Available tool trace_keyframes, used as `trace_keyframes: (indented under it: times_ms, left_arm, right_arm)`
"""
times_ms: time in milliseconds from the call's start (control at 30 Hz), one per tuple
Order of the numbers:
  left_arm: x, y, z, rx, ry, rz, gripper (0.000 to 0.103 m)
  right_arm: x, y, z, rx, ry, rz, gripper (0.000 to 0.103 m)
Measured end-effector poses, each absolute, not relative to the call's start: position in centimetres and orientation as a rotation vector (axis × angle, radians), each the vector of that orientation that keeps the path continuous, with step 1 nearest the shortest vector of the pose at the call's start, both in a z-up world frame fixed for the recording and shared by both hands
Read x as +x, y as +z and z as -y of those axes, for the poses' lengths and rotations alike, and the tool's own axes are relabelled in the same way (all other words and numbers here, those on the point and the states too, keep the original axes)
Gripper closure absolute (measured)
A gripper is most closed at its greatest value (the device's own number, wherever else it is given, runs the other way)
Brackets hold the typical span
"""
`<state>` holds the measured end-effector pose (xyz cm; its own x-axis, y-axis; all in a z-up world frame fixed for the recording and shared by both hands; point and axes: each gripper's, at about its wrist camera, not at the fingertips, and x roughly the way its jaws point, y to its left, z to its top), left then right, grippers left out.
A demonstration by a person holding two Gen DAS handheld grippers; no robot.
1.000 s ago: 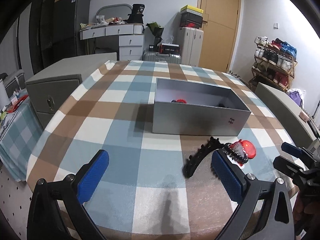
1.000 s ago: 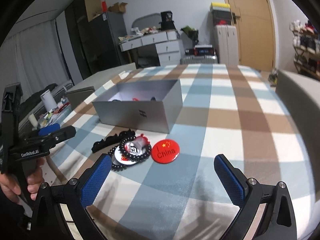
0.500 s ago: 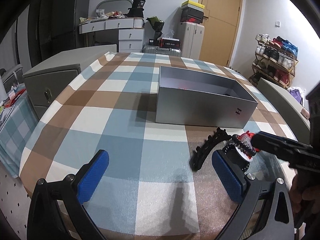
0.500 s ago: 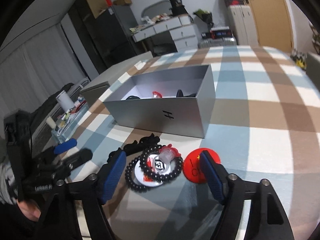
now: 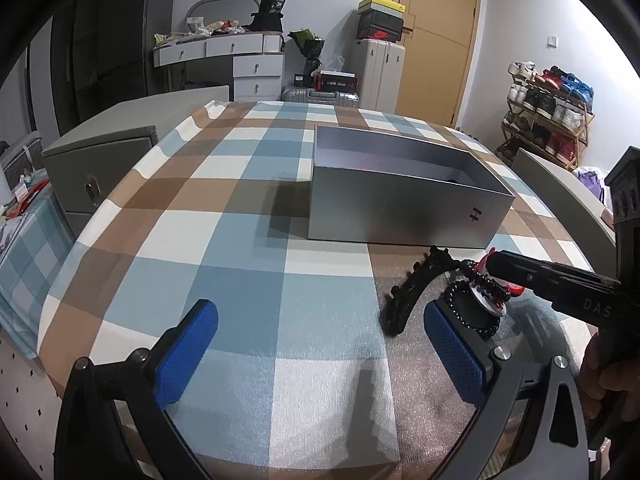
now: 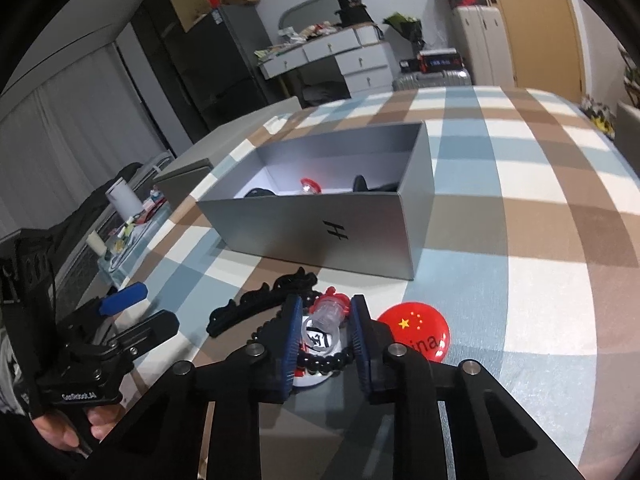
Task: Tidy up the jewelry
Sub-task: 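Close the right gripper on the red-capped clear vial, then lift the vial with the right gripper while the left gripper grasps the black beaded bracelet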
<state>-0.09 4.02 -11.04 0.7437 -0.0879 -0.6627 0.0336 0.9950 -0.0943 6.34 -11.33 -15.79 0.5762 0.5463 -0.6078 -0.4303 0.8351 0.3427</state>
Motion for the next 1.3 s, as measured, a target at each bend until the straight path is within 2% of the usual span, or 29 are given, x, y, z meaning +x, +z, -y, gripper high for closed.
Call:
trace_keyframes:
  times_ms: [500,733,1167,1300]
  left_arm:
    - [1.0,-8.8,0.3,0.009,-0.219,-0.719,0.003]
    - [3.6,-9.2,4.3,0.092,-0.320,-0.786,0.003]
    - [4.9,-10.6,6.5,0.175,-0.360,-0.848,0.003]
    - [5.1,-10.8,6.9,0.211,-0.336,-0.850,0.007]
  right_arm:
    - [4.0,-12.8,17.2,0.282,0.532,-0.597,0.080]
    - [3.1,-13.3,19.9,0.317,0.494,-0.589,0.080]
    - [2.5,-14.2,21.8,0.354,0.503,-0.572,0.080]
    - [2.5,-14.5,22.1,0.351,0.504,-0.572,0.080]
